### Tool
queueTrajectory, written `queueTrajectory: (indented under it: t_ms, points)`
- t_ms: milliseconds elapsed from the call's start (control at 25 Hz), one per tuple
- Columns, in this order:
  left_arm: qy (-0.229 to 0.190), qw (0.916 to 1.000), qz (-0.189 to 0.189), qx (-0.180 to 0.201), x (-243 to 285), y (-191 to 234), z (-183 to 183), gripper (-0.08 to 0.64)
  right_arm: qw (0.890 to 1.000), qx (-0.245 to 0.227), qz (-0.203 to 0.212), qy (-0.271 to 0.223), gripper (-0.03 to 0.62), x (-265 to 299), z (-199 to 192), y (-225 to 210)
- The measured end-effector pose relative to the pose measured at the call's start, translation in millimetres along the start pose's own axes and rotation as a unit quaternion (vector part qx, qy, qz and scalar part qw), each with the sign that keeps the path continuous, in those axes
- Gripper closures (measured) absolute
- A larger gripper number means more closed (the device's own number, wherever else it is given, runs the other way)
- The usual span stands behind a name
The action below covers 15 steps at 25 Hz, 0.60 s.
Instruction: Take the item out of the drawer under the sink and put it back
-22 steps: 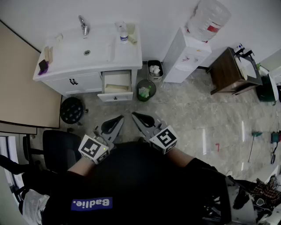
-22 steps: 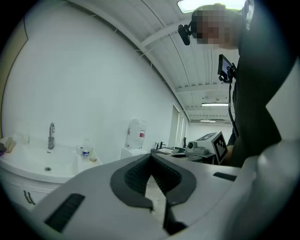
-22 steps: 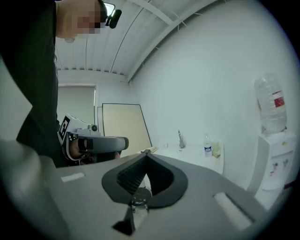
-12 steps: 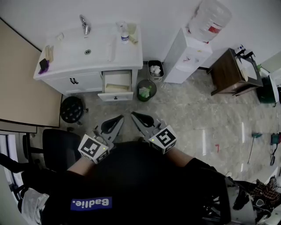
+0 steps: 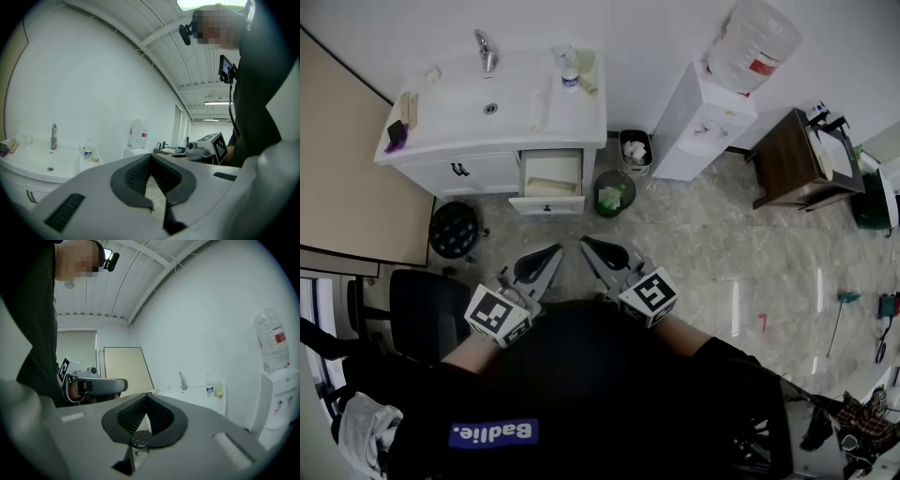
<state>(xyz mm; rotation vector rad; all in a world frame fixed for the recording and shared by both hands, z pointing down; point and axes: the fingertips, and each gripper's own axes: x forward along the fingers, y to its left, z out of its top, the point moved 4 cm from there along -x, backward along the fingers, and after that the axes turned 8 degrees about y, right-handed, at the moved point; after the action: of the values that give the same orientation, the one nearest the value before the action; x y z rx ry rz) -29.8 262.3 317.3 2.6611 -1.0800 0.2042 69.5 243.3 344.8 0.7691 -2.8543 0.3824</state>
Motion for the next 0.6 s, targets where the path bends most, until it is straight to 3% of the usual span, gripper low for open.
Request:
queueTrajectory:
  t_ms: [400,600]
  points:
    - [0.011,0.999,0.041,-0.014,15.8,-10.6,-8.8,0.556,1.0,0.013,0.026,0.005,0.591,-12.6,-16.0,-27.0]
    - [0.005,0.9992,0.039,-0.011,19.7,13.0,-10.8,0.557,0.999,0.012,0.026,0.015,0.591,5.8,-18.7,-37.2]
